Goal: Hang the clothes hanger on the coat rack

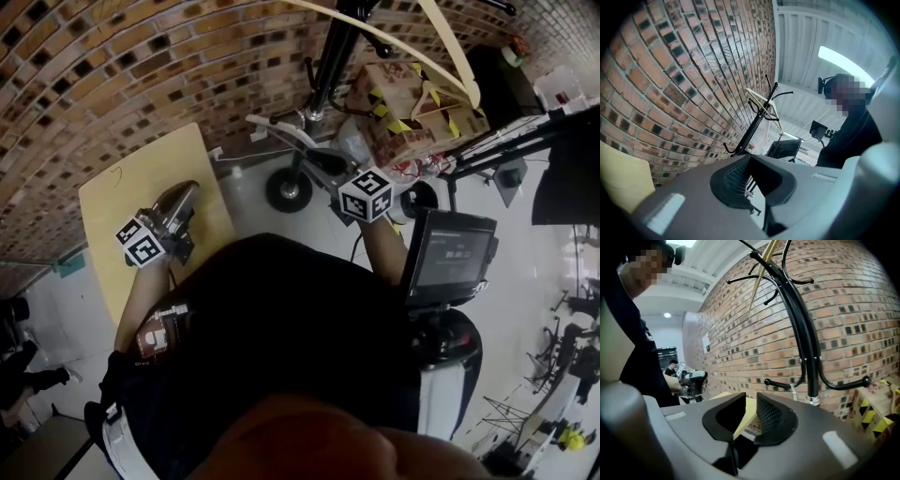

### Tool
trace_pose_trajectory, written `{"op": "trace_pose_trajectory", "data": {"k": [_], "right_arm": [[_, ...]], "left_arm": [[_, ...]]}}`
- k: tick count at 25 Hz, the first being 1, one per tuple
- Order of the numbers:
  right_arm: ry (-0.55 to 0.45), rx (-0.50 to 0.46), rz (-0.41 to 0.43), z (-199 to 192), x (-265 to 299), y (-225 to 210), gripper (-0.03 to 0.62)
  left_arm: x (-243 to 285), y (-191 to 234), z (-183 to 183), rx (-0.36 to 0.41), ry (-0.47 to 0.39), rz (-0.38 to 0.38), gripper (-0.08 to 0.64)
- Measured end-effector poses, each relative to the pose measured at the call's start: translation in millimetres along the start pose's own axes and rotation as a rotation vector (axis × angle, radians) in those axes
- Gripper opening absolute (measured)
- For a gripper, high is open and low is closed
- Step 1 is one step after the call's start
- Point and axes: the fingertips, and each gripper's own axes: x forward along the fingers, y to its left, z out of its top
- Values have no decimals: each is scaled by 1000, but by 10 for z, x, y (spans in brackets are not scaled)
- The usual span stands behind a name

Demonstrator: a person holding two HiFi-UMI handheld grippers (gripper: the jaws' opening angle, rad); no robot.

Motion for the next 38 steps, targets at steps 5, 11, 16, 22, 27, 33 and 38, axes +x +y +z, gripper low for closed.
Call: {"op": "trace_pose_trajectory", "data": {"k": [5,11,16,22,27,33,38], "right_arm": [[10,26,173,-59,213,463,14],[30,74,232,-201,392,633,12],[53,56,222,-282,443,627,12],[69,44,223,-307,462,635,12],[77,35,225,-314,473,652,12],[84,38,223,-324,478,639,12],[93,35,226,-342,492,660,12]], "left_arm": [[-30,6,4,-1,-8,9,2],[-81,22,-1,-5,-22,18,2],[-113,27,-21,-8,-29,22,2],[-142,39,-23,-10,-38,26,2],[-152,32,-28,-10,-40,26,2],[-146,38,-34,-14,-37,26,2],[-177,40,-32,-18,-37,30,2]]}}
